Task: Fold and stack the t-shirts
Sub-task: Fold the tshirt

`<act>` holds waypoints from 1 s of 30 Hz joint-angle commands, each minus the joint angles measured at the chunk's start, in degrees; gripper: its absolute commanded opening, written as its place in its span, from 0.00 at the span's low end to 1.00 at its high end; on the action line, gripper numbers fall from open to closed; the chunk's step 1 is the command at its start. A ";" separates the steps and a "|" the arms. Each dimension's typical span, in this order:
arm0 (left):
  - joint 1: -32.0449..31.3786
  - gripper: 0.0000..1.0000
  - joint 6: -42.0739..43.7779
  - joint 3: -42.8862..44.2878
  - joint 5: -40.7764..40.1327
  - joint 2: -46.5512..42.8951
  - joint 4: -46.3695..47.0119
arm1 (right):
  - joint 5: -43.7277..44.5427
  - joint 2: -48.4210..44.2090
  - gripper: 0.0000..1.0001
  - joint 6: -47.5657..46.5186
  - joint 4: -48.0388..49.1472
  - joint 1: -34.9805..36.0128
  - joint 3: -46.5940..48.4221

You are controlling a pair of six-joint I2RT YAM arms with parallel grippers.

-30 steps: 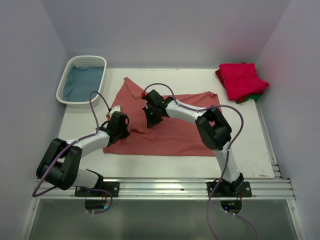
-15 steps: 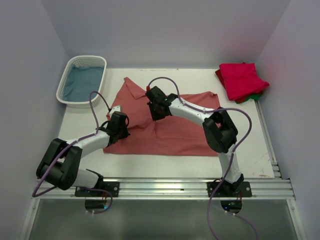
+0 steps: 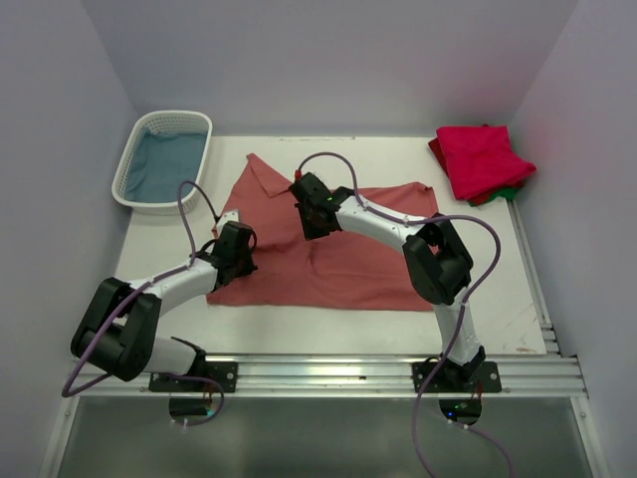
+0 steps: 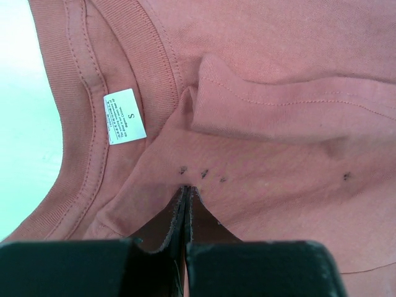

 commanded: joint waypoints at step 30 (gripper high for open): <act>7.84 0.00 2.89 20.62 -0.12 7.84 -4.36 | -25.70 -4.24 0.00 8.69 22.55 7.15 -14.93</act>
